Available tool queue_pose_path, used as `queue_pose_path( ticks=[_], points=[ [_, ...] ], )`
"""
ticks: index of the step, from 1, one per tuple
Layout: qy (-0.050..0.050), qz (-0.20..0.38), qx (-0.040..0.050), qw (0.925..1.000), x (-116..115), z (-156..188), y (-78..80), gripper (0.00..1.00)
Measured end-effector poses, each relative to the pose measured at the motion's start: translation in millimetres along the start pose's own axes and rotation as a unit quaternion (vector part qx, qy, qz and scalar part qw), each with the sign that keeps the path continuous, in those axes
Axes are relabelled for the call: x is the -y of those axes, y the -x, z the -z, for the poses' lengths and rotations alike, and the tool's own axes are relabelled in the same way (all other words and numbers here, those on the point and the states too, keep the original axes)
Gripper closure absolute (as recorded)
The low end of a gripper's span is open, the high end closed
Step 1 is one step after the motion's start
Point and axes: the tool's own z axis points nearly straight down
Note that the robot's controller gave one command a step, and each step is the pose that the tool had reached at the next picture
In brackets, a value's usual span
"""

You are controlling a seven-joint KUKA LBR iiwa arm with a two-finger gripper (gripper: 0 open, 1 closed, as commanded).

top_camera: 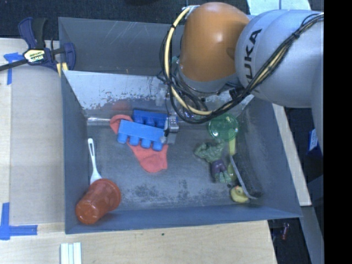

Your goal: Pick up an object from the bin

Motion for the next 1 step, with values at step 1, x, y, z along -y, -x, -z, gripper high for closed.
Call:
queue_pose_path(
  ticks=[1],
  points=[
    [0.000,-0.001,0.0040,1.0000,0.6,5.2,1.1,0.00]
  ],
)
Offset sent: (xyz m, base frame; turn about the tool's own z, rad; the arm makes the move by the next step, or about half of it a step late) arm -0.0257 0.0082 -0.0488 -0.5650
